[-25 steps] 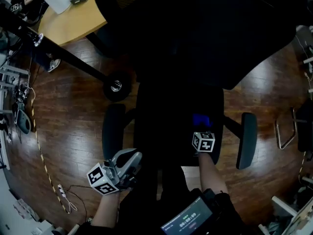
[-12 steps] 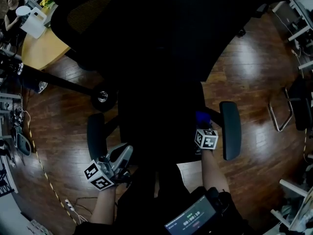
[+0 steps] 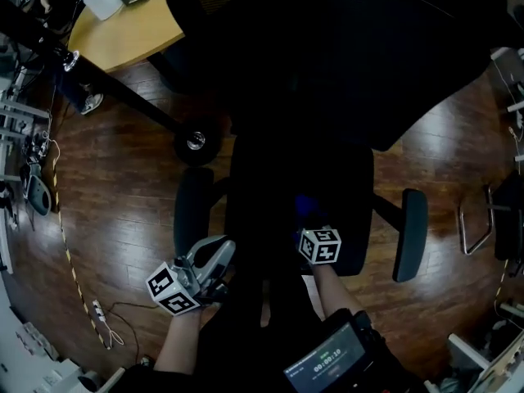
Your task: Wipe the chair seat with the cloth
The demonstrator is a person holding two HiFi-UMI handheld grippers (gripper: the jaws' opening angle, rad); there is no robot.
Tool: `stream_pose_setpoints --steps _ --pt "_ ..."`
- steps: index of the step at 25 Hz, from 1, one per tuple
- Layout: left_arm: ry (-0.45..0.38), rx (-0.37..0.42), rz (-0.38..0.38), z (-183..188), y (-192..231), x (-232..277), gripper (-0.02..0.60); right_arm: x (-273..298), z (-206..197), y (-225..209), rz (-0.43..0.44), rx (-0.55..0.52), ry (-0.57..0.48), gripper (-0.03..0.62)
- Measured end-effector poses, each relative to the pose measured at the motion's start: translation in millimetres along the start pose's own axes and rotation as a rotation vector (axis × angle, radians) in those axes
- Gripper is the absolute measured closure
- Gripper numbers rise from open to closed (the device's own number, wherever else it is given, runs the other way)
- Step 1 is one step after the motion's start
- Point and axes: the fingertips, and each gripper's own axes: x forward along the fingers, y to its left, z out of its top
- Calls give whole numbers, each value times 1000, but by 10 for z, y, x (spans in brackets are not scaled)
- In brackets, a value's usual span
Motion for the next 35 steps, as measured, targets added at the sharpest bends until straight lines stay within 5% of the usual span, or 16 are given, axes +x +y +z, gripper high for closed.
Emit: stream_pose_setpoints --steps 8,15,22,35 --pt "-131 8 81 244 114 -505 578 768 -623 1732 268 -118 159 534" --pt "-164 -1 104 214 187 -811 578 881 -893 1843 278 -156 174 534" --pt "-107 2 34 216 62 -552 578 664 -891 1174 154 -163 165 534" --pt "70 -34 -162 -110 -303 392 578 -672 -640 -916 -259 -12 99 536"
